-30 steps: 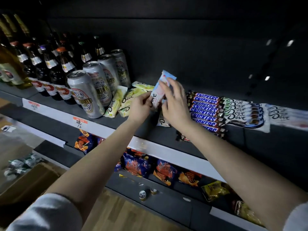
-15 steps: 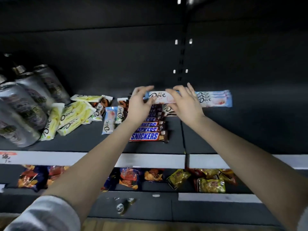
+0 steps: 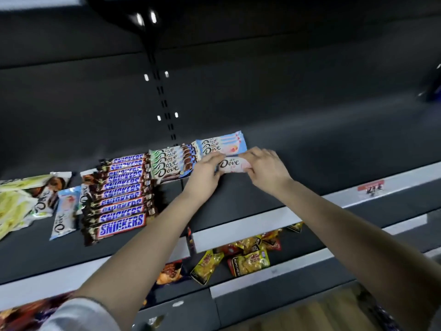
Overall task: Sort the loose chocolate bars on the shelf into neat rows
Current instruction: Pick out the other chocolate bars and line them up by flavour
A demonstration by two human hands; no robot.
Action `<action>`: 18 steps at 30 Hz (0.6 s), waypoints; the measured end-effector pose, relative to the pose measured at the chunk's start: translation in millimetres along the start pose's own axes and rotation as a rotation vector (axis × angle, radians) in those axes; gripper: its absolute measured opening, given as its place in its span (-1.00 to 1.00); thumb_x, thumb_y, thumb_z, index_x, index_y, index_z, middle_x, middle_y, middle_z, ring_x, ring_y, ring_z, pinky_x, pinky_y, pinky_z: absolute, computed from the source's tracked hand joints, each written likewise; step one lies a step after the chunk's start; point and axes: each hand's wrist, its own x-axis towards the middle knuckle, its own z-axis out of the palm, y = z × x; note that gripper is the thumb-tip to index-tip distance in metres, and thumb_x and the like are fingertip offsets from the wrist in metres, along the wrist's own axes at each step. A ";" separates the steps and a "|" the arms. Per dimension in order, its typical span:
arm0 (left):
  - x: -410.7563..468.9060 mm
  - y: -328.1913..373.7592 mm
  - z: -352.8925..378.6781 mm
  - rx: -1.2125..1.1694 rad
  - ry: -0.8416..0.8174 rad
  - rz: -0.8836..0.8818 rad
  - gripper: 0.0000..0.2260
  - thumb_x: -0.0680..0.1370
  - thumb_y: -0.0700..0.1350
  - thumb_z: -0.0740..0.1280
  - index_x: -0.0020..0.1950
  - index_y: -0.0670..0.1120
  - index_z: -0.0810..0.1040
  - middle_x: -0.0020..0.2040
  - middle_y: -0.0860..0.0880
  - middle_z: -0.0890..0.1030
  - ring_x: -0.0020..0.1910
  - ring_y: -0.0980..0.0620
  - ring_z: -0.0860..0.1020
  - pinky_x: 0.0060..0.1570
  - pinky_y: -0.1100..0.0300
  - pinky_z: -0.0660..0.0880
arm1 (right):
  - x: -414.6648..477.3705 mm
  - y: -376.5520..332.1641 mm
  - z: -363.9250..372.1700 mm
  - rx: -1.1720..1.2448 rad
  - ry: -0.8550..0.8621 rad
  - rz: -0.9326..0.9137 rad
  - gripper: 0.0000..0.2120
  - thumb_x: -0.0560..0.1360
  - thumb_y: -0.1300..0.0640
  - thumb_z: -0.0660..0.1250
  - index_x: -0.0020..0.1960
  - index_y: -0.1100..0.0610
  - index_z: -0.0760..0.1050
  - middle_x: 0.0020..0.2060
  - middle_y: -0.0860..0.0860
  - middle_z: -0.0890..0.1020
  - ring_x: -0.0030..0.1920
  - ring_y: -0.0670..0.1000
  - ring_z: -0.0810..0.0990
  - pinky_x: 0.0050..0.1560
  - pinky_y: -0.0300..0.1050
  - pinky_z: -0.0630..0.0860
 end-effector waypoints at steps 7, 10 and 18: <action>1.0 -5.0 16.0 0.254 -0.028 -0.018 -0.62 0.51 -0.19 0.32 0.33 -0.12 0.46 0.26 -0.06 0.53 0.23 -0.15 0.40 0.28 0.09 0.26 | 4.2 10.6 8.2 0.002 -0.111 -0.011 -0.55 0.54 0.07 0.23 0.41 0.03 0.27 0.30 0.03 0.41 0.28 0.08 0.37 0.33 -0.06 0.21; 2.3 -10.5 12.3 0.354 -0.006 -0.012 -0.63 0.50 -0.11 0.35 0.31 -0.07 0.49 0.22 -0.01 0.56 0.20 -0.14 0.40 0.23 0.03 0.26 | 9.4 9.4 14.6 -0.002 -0.104 -0.017 -0.54 0.56 0.09 0.22 0.44 0.06 0.24 0.33 0.03 0.38 0.31 0.09 0.35 0.42 -0.07 0.08; 7.6 -26.7 15.1 0.403 0.098 -0.057 -0.67 0.49 -0.13 0.34 0.26 -0.06 0.53 0.16 0.01 0.58 0.19 -0.13 0.41 0.32 0.12 0.08 | 30.3 -2.9 27.7 0.010 -0.077 -0.008 -0.52 0.57 0.15 0.18 0.47 0.08 0.20 0.40 0.01 0.33 0.38 0.02 0.28 0.46 0.02 -0.22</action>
